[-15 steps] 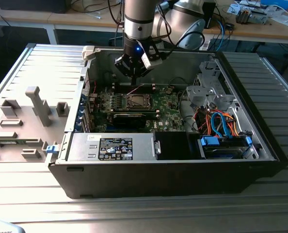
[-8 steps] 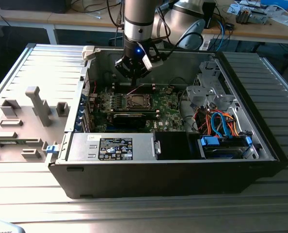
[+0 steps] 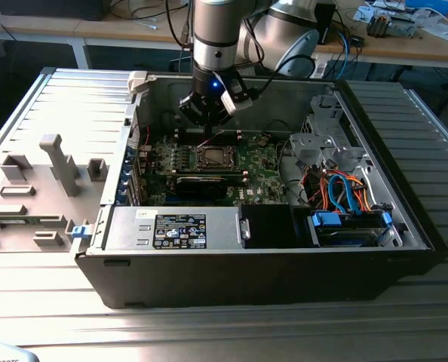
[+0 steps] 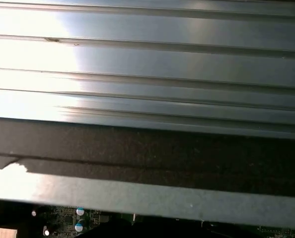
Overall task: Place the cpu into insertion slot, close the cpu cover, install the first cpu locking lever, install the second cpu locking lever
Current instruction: 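Install the first cpu locking lever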
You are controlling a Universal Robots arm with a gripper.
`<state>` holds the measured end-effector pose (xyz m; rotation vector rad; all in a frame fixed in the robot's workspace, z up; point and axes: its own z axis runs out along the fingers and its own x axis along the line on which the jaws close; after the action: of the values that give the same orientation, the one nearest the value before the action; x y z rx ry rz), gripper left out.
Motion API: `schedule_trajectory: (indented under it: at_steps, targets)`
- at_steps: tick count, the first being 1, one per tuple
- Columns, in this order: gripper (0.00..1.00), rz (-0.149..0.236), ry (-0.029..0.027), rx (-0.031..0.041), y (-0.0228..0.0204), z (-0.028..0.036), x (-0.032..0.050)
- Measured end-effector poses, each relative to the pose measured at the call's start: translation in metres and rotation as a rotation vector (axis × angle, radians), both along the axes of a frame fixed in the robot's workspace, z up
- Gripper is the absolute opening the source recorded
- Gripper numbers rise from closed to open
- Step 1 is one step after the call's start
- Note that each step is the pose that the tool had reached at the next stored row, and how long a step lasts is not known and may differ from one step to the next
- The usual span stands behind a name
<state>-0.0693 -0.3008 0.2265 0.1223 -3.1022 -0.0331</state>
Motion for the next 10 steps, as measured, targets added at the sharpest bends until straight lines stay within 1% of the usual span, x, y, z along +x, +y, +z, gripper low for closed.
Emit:
schedule_trajectory:
  at_steps: [2, 8, 10]
  targets:
    - [0.11, -0.001, 0.0001, 0.0000, 0.0000, -0.0018, 0.0008]
    - [0.11, -0.004, 0.0010, 0.0000, 0.0000, -0.0076, 0.0078]
    - [0.11, -0.005, 0.0016, -0.0001, 0.0000, -0.0105, 0.0106]
